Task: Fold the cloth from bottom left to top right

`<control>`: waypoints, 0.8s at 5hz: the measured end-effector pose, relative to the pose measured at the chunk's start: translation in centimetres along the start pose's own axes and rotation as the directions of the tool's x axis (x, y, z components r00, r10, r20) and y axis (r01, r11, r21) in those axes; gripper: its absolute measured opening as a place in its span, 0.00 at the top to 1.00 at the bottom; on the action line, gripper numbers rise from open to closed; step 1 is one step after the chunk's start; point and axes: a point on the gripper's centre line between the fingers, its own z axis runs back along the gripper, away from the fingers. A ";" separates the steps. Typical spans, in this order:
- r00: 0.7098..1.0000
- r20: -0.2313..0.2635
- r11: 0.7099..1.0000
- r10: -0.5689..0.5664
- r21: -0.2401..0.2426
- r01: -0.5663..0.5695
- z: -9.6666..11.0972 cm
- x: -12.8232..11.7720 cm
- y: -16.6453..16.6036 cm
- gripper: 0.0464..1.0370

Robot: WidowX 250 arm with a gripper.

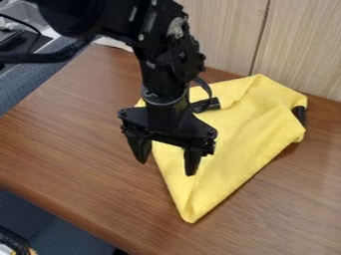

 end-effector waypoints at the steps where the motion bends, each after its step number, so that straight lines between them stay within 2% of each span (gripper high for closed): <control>1: 1.000 -0.019 1.000 0.004 0.003 -0.004 -0.5 -0.3 0.0 0.04; 3: 0.996 -0.069 0.998 -0.063 -0.024 0.062 -3.3 -1.6 -1.6 0.04; 4: 0.989 -0.110 0.995 -0.099 -0.005 0.099 -4.8 -2.7 -2.3 0.09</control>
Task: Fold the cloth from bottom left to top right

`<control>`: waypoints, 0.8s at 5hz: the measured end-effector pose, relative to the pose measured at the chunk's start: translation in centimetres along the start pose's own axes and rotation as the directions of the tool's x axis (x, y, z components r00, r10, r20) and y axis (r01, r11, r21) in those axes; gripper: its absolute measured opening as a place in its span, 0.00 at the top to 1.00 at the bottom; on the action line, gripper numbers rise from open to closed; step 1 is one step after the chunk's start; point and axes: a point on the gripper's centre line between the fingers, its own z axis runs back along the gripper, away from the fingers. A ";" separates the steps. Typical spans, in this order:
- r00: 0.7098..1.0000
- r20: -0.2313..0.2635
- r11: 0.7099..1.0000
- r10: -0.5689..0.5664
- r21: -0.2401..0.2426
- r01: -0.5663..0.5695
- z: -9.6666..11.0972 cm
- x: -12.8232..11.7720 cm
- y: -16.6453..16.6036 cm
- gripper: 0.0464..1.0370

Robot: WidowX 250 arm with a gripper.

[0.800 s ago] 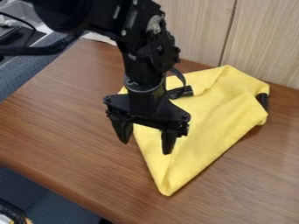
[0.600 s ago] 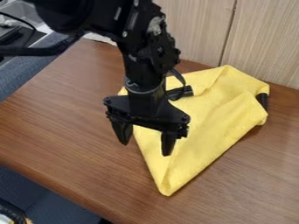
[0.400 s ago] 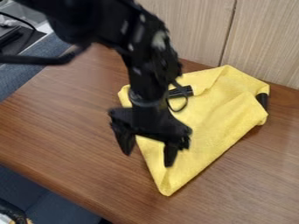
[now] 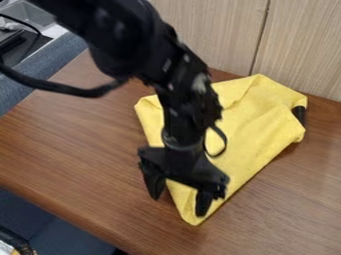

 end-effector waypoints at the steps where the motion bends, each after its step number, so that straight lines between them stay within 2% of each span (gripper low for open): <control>1: 1.000 0.016 1.000 -0.013 0.004 0.013 -0.6 -0.3 -0.6 0.38; 2: 0.999 0.043 1.000 0.001 0.018 -0.002 -0.6 -1.1 -0.7 0.68; 3: 0.999 0.047 1.000 0.000 0.022 -0.001 -0.4 -1.7 -0.6 0.89; 4: 0.999 0.041 1.000 0.017 -0.016 -0.016 0.5 -2.7 0.2 0.98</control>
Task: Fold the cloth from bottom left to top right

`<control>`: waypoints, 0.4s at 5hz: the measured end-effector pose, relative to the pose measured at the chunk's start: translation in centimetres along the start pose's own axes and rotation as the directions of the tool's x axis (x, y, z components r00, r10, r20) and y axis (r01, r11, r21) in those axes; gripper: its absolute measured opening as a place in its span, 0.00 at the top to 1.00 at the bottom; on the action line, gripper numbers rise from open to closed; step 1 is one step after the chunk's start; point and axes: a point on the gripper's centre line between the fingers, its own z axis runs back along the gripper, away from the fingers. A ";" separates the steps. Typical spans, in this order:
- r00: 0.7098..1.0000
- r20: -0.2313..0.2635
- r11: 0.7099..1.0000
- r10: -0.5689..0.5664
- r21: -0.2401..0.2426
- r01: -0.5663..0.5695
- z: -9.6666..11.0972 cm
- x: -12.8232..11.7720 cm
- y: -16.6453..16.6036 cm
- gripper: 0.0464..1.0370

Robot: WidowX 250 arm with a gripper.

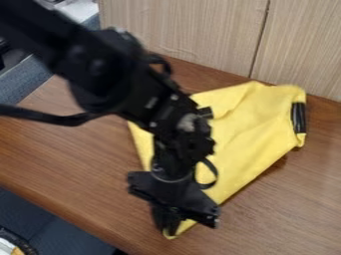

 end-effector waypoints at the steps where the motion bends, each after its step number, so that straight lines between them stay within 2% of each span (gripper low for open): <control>1: 1.000 0.003 0.998 0.016 -0.060 -0.015 1.6 0.3 0.4 0.99; 2: 0.999 0.023 0.995 0.022 -0.093 -0.020 3.1 2.2 0.4 0.99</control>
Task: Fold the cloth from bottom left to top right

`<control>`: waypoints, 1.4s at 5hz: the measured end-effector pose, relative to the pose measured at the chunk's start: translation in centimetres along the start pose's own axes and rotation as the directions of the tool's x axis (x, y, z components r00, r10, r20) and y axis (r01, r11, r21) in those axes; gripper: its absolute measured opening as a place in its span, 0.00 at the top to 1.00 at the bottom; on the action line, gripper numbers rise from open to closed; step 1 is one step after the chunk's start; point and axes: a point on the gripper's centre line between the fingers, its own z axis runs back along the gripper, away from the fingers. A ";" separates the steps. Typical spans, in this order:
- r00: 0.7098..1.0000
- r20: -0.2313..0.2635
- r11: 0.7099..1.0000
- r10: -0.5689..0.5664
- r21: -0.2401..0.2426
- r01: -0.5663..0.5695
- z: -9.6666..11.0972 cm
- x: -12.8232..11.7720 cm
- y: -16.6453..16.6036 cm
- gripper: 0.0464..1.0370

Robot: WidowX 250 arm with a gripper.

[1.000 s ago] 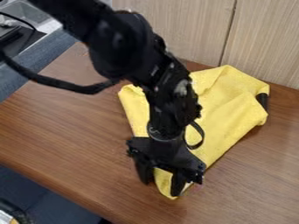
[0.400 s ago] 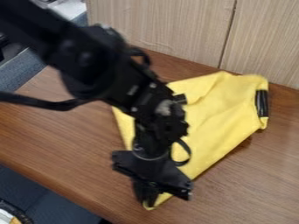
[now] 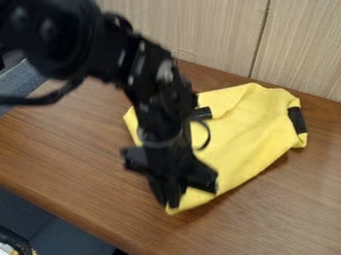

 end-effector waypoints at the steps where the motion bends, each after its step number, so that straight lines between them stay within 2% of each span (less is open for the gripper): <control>1: 0.998 0.053 0.998 0.028 -0.053 -0.025 2.3 3.6 -0.1 0.99; 2: 0.999 0.044 0.997 0.028 -0.067 -0.025 2.5 7.1 -0.5 0.99; 3: 0.999 0.028 0.997 0.037 -0.066 -0.035 1.8 9.8 -0.7 0.99; 4: 0.998 -0.001 0.996 0.068 -0.052 -0.068 -0.3 11.7 0.1 0.99; 5: 0.996 -0.020 0.996 0.086 -0.015 -0.086 -3.2 13.0 0.7 0.99; 6: 0.997 -0.025 0.997 0.077 0.003 -0.077 -4.6 13.7 0.6 0.99; 7: 0.998 -0.024 0.998 0.062 0.018 -0.062 -5.0 13.6 0.4 0.96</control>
